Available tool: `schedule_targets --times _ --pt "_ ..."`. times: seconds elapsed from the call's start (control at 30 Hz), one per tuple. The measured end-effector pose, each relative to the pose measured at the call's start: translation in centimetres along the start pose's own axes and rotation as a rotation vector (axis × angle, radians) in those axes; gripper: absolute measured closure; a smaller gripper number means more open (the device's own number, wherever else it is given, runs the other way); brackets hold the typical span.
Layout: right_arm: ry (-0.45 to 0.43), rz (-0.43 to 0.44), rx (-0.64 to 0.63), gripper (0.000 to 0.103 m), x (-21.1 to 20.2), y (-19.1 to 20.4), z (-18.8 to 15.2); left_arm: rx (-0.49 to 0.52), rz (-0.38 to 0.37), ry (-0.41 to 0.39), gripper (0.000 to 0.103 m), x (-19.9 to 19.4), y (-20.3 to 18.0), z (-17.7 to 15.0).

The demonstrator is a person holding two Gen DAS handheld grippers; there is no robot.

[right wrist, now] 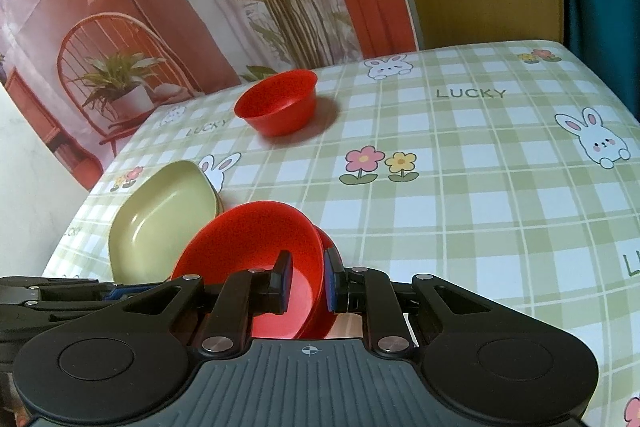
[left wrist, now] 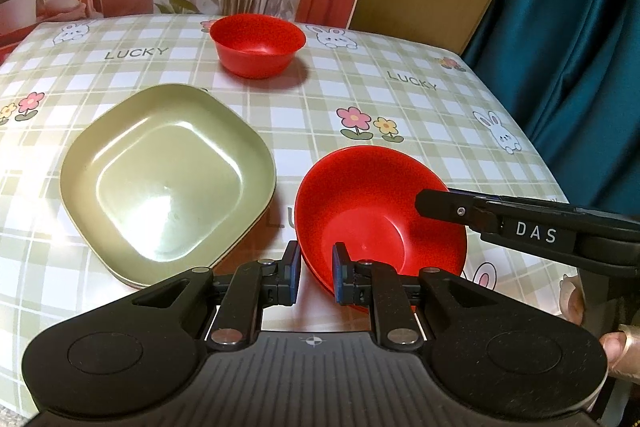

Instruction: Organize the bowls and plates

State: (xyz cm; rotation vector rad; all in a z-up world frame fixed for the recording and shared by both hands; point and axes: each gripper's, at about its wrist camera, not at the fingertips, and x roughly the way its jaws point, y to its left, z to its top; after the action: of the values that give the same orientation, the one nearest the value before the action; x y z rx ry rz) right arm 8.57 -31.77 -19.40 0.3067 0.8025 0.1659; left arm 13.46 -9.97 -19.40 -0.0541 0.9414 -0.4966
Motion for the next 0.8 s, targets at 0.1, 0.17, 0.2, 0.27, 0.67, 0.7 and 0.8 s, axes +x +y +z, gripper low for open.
schedule_targets --times 0.1,0.17,0.2,0.27,0.67,0.7,0.8 --pt "0.004 -0.006 -0.009 0.086 0.09 0.15 0.00 -0.002 -0.004 0.000 0.086 -0.04 0.01 -0.09" --pt "0.006 -0.013 -0.024 0.086 0.17 0.31 0.00 -0.007 -0.004 0.000 0.085 -0.07 0.11 -0.15" --pt "0.006 -0.018 -0.035 0.086 0.18 0.42 -0.01 -0.010 -0.007 0.002 0.085 -0.03 0.16 -0.14" --pt "0.005 -0.024 -0.051 0.086 0.18 0.62 -0.05 -0.015 -0.010 0.004 0.085 0.02 0.23 -0.18" --pt "0.003 -0.026 -0.059 0.084 0.02 0.75 -0.05 -0.031 -0.011 -0.003 0.083 -0.06 0.51 -0.32" --pt "0.002 -0.028 -0.061 0.083 -0.01 0.75 -0.06 -0.033 -0.010 -0.006 0.083 -0.11 0.53 -0.30" --pt "0.003 -0.028 -0.062 0.083 0.00 0.74 -0.06 -0.037 -0.009 -0.011 0.083 -0.15 0.56 -0.28"
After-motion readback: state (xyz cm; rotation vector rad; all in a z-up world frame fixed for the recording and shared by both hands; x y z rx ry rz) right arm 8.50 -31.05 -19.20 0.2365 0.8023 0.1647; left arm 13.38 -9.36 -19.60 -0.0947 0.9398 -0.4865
